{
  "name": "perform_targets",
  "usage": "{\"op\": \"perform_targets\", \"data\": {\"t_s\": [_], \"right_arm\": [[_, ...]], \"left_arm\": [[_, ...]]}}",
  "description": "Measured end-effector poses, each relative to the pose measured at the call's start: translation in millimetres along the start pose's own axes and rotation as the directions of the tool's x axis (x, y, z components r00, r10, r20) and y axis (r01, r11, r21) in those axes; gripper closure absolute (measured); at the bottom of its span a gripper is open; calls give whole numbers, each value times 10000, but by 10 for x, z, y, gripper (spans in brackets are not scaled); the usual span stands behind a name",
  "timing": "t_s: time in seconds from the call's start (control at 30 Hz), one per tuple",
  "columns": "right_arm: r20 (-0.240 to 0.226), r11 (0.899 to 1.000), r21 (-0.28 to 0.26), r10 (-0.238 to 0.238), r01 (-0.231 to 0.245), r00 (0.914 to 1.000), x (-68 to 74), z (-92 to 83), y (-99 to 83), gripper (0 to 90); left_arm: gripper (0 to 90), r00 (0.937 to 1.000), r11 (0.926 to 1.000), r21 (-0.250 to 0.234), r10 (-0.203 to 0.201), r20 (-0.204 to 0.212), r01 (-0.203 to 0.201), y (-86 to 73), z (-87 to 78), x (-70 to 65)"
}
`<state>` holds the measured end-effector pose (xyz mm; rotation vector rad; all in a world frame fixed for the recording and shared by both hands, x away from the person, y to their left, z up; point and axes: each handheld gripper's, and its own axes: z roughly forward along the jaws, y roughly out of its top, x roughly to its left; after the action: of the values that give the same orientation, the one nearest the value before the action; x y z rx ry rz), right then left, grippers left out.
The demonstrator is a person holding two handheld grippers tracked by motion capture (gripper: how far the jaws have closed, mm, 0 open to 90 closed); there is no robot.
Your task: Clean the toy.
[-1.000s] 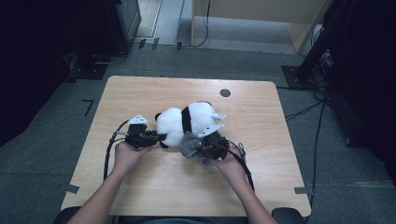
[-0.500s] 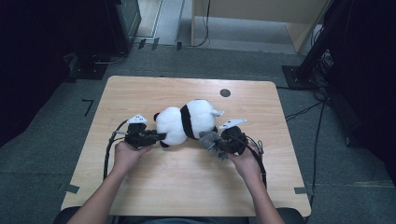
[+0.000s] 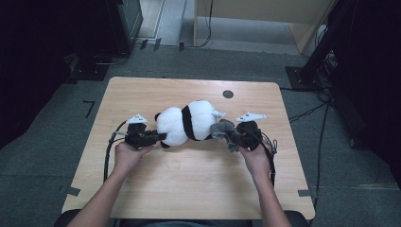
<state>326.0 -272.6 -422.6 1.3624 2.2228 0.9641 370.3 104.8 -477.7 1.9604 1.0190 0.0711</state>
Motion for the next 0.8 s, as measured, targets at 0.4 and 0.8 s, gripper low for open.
{"op": "perform_targets", "data": {"t_s": [0.4, 0.8], "right_arm": [[-477, 9869, -1419, -841, 766, 9953, 337, -129, 483, 773], [-1988, 9821, -1030, -1758, 1579, 9641, 985, 530, 588, 771]], "left_arm": [[674, 10000, 10000, -6, -53, 31, 54, 10, 0, 1], [677, 10000, 10000, -48, -23, 48, 24, 13, 2, 0]]}}
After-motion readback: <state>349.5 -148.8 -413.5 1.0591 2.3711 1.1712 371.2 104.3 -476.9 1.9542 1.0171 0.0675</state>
